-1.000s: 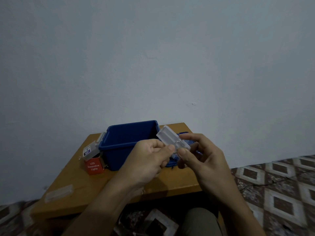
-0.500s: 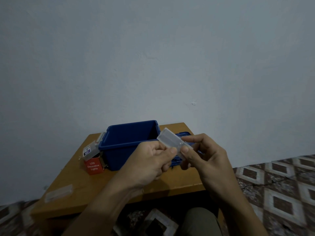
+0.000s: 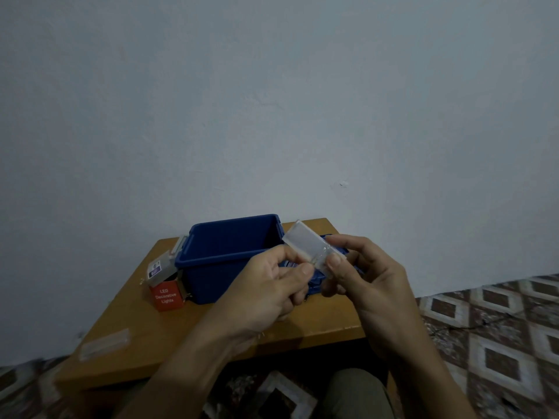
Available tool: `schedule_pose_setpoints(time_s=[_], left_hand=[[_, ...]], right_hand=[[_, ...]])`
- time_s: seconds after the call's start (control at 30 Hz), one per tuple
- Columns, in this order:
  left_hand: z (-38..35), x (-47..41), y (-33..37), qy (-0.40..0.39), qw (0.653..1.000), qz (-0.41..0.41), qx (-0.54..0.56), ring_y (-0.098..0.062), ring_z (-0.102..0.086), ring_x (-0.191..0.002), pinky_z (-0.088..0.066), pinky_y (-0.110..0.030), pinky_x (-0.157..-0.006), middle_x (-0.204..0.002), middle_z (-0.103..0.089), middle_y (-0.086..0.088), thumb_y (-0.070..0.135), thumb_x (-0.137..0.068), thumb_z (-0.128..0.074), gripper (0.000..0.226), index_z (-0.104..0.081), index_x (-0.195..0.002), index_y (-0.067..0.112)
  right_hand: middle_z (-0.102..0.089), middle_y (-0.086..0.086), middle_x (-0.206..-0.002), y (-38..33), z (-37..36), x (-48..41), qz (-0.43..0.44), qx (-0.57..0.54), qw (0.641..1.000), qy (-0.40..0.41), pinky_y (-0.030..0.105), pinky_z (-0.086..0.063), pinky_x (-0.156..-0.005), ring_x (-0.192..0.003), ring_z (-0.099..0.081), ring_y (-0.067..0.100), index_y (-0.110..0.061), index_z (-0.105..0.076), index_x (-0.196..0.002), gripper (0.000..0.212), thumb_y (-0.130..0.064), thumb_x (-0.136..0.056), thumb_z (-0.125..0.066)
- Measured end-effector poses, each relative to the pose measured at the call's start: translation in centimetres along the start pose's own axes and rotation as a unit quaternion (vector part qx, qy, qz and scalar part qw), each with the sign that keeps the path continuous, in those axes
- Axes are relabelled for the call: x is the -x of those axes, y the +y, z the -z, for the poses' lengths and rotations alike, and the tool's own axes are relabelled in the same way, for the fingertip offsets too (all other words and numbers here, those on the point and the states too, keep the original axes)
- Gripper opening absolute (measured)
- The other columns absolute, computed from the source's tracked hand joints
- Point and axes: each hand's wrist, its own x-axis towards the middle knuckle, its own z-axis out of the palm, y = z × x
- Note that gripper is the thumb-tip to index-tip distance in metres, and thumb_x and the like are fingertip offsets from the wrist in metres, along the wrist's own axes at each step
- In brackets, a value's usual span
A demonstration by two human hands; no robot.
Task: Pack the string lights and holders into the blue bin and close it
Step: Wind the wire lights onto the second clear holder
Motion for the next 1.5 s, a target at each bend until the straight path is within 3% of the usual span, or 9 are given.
schedule_pose_setpoints(time_s=[0.37, 0.53, 0.73, 0.87, 1.0, 1.1, 1.27, 1.37, 1.5], left_hand=[[0.4, -0.4, -1.2, 0.031, 0.991, -0.039, -0.121, 0.0, -0.042, -0.045, -0.034, -0.009, -0.049, -0.059, -0.055, 0.003, 0.025, -0.101, -0.055, 0.018, -0.066, -0.101, 0.011], [0.7, -0.7, -1.1, 0.002, 0.989, 0.016, -0.147, -0.007, -0.048, -0.056, -0.043, -0.016, -0.056, -0.063, -0.058, 0.004, 0.032, -0.099, -0.056, 0.024, -0.067, -0.09, 0.013], [2.0, -1.7, -1.1, -0.054, 0.991, 0.12, 0.004, -0.011, -0.04, -0.049, -0.032, -0.024, -0.05, -0.061, -0.048, 0.0, 0.036, -0.095, -0.058, 0.027, -0.055, -0.078, 0.015], [3.7, -3.3, 0.4, -0.112, 0.979, 0.16, 0.06, -0.008, -0.038, -0.05, -0.022, -0.024, -0.049, -0.064, -0.052, -0.001, 0.025, -0.1, -0.053, 0.025, -0.068, -0.085, 0.012], [4.0, -4.3, 4.3, -0.146, 0.971, 0.162, -0.099, -0.01, -0.027, -0.046, -0.012, -0.028, -0.05, -0.056, -0.039, 0.003, 0.041, -0.086, -0.067, 0.032, -0.061, -0.066, 0.017], [2.8, -3.6, 7.2, -0.113, 0.959, 0.121, -0.229, -0.01, -0.027, -0.042, -0.018, -0.023, -0.043, -0.05, -0.039, 0.003, 0.04, -0.088, -0.066, 0.034, -0.061, -0.066, 0.014], [0.8, -1.2, 8.1, 0.003, 0.945, 0.007, -0.327, 0.0, -0.043, -0.038, -0.032, -0.016, -0.045, -0.045, -0.053, 0.015, 0.033, -0.094, -0.065, 0.024, -0.073, -0.081, 0.014], [-0.5, 0.8, 6.3, 0.047, 0.962, -0.051, -0.265, -0.002, -0.056, -0.05, -0.041, -0.016, -0.051, -0.06, -0.067, 0.011, 0.032, -0.094, -0.065, 0.017, -0.075, -0.086, 0.022], [-2.2, 2.1, 3.5, 0.094, 0.989, -0.061, -0.098, 0.004, -0.049, -0.039, -0.033, -0.006, -0.042, -0.048, -0.055, 0.016, 0.025, -0.095, -0.062, 0.016, -0.073, -0.092, 0.014]], right_hand=[[-0.065, 0.022, -0.097, 0.2, -0.2, -0.1, -0.044, -0.057, 0.997, 0.037, 0.036, -0.055, -0.069, -0.068, -0.063, 0.022, -0.023, -0.074, -0.11, 0.026, -0.028, -0.085, -0.066], [-0.068, 0.018, -0.105, -0.2, -0.2, 0.0, -0.072, -0.141, 0.987, 0.015, 0.027, -0.055, -0.064, -0.072, -0.065, 0.016, -0.015, -0.074, -0.108, 0.026, -0.021, -0.084, -0.066], [-0.067, 0.011, -0.093, -1.6, 0.7, 0.2, -0.1, -0.227, 0.965, -0.08, 0.027, -0.054, -0.059, -0.063, -0.057, 0.02, -0.013, -0.074, -0.109, 0.028, -0.014, -0.082, -0.079], [-0.066, 0.013, -0.095, -1.6, 1.0, 0.5, -0.085, -0.158, 0.968, -0.177, 0.03, -0.054, -0.062, -0.065, -0.059, 0.022, -0.01, -0.071, -0.105, 0.026, -0.023, -0.083, -0.075], [-0.065, 0.016, -0.091, -1.6, 1.2, 0.6, -0.063, -0.01, 0.973, -0.222, 0.033, -0.053, -0.068, -0.071, -0.061, 0.023, -0.015, -0.069, -0.103, 0.017, -0.029, -0.091, -0.07], [-0.067, 0.008, -0.087, -1.6, 1.1, 0.7, -0.051, 0.08, 0.976, -0.197, 0.034, -0.055, -0.066, -0.07, -0.063, 0.02, -0.024, -0.069, -0.099, 0.006, -0.025, -0.093, -0.068], [-0.067, -0.005, -0.083, -1.0, 0.5, 0.6, 0.025, 0.191, 0.98, -0.056, 0.04, -0.056, -0.063, -0.071, -0.064, 0.014, -0.035, -0.063, -0.1, 0.008, -0.033, -0.092, -0.065], [-0.065, -0.006, -0.078, -1.2, 0.3, 0.5, 0.068, 0.185, 0.98, 0.009, 0.039, -0.056, -0.059, -0.069, -0.063, 0.015, -0.034, -0.063, -0.1, 0.008, -0.033, -0.092, -0.063], [-0.064, -0.003, -0.074, -1.4, 0.0, 0.7, 0.095, 0.164, 0.981, 0.039, 0.04, -0.055, -0.059, -0.067, -0.062, 0.015, -0.03, -0.065, -0.101, 0.008, -0.026, -0.094, -0.064]])
